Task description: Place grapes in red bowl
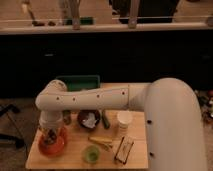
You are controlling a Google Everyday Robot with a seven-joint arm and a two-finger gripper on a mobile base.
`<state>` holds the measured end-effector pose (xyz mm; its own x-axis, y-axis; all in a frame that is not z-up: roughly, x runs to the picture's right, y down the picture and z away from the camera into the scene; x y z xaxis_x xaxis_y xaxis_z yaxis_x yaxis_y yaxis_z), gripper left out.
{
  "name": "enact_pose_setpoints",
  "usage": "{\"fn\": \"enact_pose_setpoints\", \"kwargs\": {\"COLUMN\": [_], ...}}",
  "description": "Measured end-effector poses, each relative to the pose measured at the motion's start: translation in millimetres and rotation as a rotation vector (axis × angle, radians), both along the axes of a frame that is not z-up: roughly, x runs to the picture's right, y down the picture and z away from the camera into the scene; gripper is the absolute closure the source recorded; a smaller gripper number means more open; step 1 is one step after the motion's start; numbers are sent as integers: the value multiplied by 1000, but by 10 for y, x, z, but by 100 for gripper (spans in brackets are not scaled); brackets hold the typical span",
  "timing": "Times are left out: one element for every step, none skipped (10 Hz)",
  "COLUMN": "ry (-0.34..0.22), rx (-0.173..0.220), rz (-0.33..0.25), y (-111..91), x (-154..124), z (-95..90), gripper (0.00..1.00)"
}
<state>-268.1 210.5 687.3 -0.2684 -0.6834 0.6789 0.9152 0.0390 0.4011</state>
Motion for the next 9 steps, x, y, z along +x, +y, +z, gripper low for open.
{"fn": "enact_pose_setpoints", "kwargs": {"ry": [-3,-5,-4,-3,0,4,7,11,16], "rx": [-17,-32,-48,-61,-72,-82,-86,-91,-97], "rz": [-3,-4,-6,-5,-3,0,3,6,11], "y": [44,77,106,127,150,170,177,192,204], "x": [-26,-48,-61,-69,-68,-65,-53,-42,-31], "z": [44,94,146,188,229,264,283,305,324], "gripper": [96,96,96,96,96,96,96,96,96]}}
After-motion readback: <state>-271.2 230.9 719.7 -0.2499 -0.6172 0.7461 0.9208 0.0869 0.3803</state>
